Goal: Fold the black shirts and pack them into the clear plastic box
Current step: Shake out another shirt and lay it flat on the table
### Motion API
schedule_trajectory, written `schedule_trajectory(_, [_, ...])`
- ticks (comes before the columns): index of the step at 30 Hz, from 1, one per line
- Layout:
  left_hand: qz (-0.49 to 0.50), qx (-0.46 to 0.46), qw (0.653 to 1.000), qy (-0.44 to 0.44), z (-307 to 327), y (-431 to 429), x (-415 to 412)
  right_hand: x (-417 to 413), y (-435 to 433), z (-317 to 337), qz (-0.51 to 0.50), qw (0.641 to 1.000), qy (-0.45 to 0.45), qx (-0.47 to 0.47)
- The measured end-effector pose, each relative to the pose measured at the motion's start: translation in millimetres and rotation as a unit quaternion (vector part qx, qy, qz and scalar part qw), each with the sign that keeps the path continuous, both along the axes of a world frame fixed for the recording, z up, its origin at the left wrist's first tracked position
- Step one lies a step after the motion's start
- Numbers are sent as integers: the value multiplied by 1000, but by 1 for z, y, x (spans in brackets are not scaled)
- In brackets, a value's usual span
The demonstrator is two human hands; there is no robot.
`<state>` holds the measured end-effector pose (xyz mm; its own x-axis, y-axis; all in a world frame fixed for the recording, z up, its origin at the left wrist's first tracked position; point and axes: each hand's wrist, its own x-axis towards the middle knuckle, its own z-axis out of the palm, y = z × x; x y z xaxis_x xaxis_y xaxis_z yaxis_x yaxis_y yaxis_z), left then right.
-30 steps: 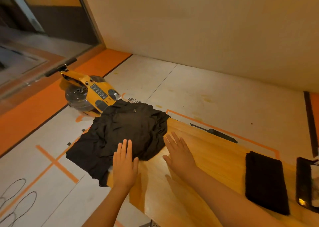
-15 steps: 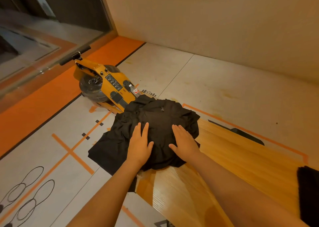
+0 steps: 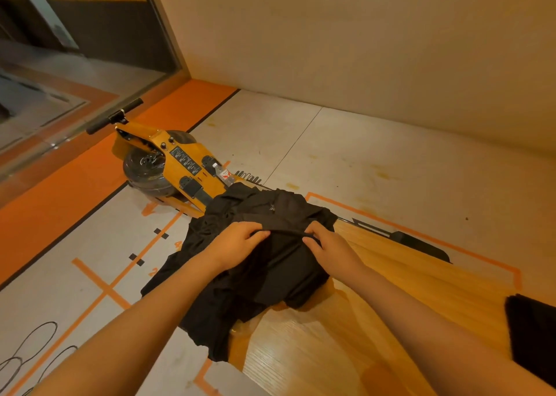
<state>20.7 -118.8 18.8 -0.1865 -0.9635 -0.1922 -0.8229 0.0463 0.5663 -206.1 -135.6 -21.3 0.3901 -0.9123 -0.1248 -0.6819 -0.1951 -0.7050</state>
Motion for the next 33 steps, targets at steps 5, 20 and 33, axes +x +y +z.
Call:
schedule_trajectory(5, [22,-78,988,133,79,-14,-35,-43,-8,70,-1,998,-53,-25])
schedule_trajectory(20, [-34,-372,925,69,285,-27,-160,-246,3,243,-32,992,34,-119])
schedule_trajectory(33, [37,-390,913,118,317,-29,-217,-396,23,313,-186,958,35,-216])
